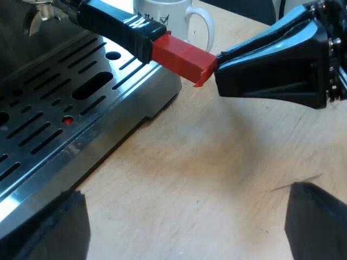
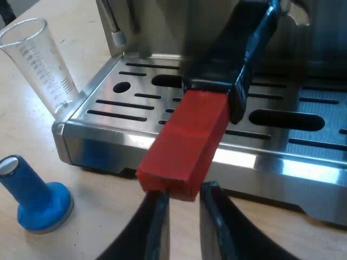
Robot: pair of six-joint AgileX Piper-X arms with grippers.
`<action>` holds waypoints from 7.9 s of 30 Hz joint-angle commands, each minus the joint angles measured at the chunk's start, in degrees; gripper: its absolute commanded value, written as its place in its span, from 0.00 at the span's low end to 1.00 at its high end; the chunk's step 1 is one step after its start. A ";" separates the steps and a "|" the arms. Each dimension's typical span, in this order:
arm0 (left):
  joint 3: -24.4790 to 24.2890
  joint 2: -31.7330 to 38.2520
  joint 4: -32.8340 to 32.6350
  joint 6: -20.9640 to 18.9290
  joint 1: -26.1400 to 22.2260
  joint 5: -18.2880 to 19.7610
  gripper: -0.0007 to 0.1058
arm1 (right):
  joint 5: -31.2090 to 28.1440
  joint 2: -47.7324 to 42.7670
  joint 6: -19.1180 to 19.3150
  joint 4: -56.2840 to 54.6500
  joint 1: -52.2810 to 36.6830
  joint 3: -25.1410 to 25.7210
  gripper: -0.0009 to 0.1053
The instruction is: Grind coffee beans and then tamp
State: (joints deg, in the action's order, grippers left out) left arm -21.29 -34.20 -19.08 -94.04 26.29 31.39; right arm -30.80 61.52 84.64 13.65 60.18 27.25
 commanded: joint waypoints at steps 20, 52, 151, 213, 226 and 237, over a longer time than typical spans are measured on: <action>0.00 0.24 0.98 0.06 0.21 0.64 0.83 | -13.62 0.59 0.12 3.31 0.03 0.01 0.17; 0.00 0.70 0.83 0.06 0.21 0.64 0.83 | -15.78 -3.42 -0.12 -8.16 10.94 0.01 0.48; 0.00 9.62 -3.81 -0.82 0.21 0.64 0.83 | 10.07 18.49 -16.64 -47.32 -10.02 34.44 0.49; 0.00 9.62 -3.81 -0.82 0.21 0.64 0.83 | 10.32 17.96 -16.83 -48.19 -8.16 34.44 0.01; 0.00 9.62 -3.81 -0.82 0.21 0.64 0.83 | 4.20 17.64 -20.76 -52.99 -3.51 34.44 0.01; 0.00 9.62 -3.81 -0.82 0.21 0.64 0.83 | 0.79 17.20 -23.38 -53.79 -0.51 34.28 0.01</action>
State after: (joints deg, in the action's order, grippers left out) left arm -21.20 -24.97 -23.20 -94.22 26.29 31.59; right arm -27.63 79.55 60.46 -41.48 59.87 60.80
